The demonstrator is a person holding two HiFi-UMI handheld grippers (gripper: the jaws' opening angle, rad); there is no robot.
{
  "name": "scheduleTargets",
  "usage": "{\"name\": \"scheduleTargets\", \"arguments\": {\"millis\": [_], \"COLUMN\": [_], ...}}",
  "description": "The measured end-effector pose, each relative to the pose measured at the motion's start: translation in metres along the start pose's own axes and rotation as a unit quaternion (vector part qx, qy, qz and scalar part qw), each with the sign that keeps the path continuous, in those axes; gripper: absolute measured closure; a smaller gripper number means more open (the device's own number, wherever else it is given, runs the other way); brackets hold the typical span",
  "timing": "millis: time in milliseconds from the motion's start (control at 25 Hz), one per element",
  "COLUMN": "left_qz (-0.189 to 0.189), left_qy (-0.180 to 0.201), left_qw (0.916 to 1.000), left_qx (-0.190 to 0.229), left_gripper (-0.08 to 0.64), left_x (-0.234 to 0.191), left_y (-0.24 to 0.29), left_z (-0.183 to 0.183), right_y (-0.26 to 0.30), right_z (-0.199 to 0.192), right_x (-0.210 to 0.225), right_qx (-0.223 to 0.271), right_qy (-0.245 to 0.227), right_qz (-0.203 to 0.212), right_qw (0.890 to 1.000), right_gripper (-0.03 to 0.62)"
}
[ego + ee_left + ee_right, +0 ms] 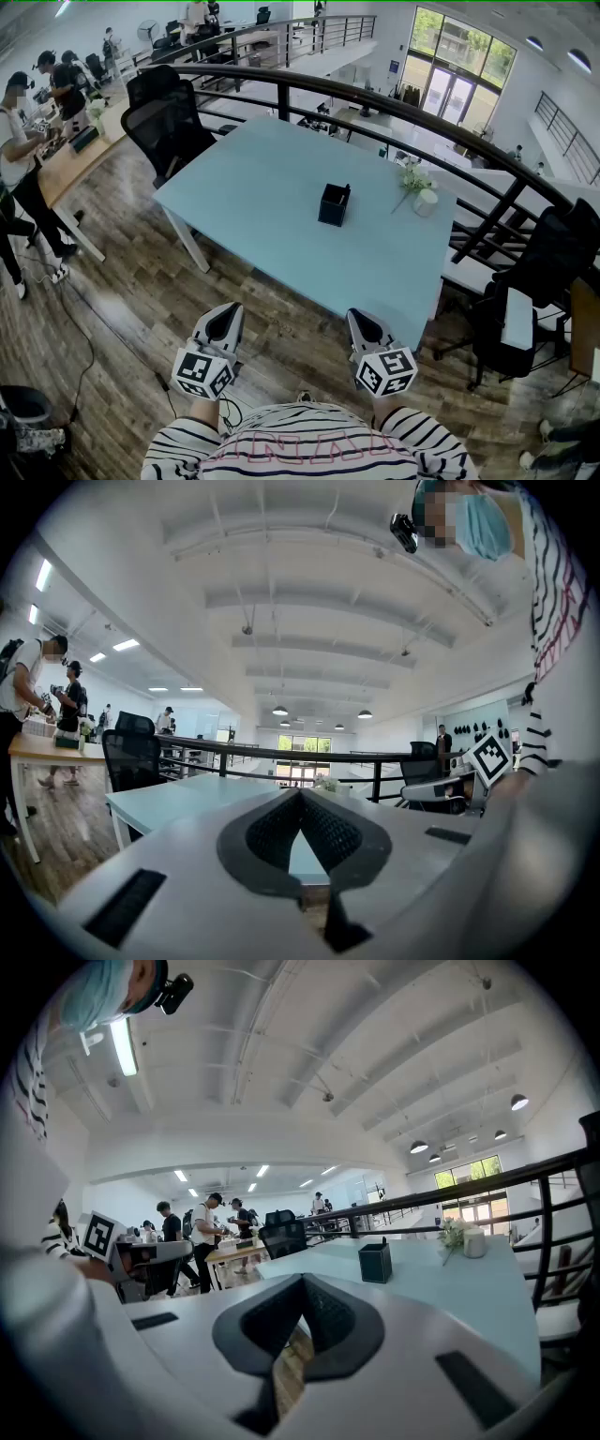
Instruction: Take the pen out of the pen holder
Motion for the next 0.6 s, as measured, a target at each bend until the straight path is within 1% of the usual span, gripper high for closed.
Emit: {"name": "scheduleTargets", "arguments": {"millis": [120, 240, 360, 400, 440, 480, 560, 600], "left_qz": [-0.008, -0.012, -0.017, -0.020, -0.024, -0.029, -0.038, -0.044], "left_qy": [0.006, 0.014, 0.008, 0.006, 0.004, 0.001, -0.003, -0.005], "left_qw": [0.9999, 0.9998, 0.9998, 0.9998, 0.9997, 0.9995, 0.9991, 0.9989], "left_qx": [0.004, 0.000, -0.006, -0.007, -0.009, -0.011, -0.016, -0.018], "left_gripper": [0.535, 0.534, 0.532, 0.531, 0.529, 0.518, 0.473, 0.465], "left_x": [0.006, 0.010, 0.010, 0.010, 0.008, 0.005, -0.003, -0.010], "left_y": [0.013, 0.027, 0.042, 0.046, 0.051, 0.057, 0.071, 0.079], "left_z": [-0.006, -0.014, -0.019, -0.020, -0.022, -0.024, -0.027, -0.029], "right_y": [0.008, 0.016, 0.025, 0.028, 0.033, 0.038, 0.051, 0.059], "right_z": [-0.001, -0.002, -0.001, 0.000, 0.000, 0.001, 0.001, 0.001], "right_x": [0.012, 0.025, 0.037, 0.041, 0.044, 0.047, 0.052, 0.054], "right_qx": [0.011, 0.023, 0.031, 0.034, 0.037, 0.039, 0.039, 0.039], "right_qy": [0.025, 0.026, 0.030, 0.034, 0.039, 0.044, 0.048, 0.048], "right_qz": [0.007, 0.004, -0.005, -0.009, -0.012, -0.013, -0.016, -0.021], "right_qw": [1.000, 0.999, 0.999, 0.999, 0.998, 0.998, 0.998, 0.998], "right_gripper": [0.566, 0.563, 0.560, 0.548, 0.491, 0.419, 0.420, 0.420]}}
Point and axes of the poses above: the fingertips, and each gripper's own axes: y forward along the fingers, x to its right, z out of its top, the point moved 2 cm from there along -y, backward along the fingers, and after that the axes turned 6 degrees about x, right-handed, at the moved point
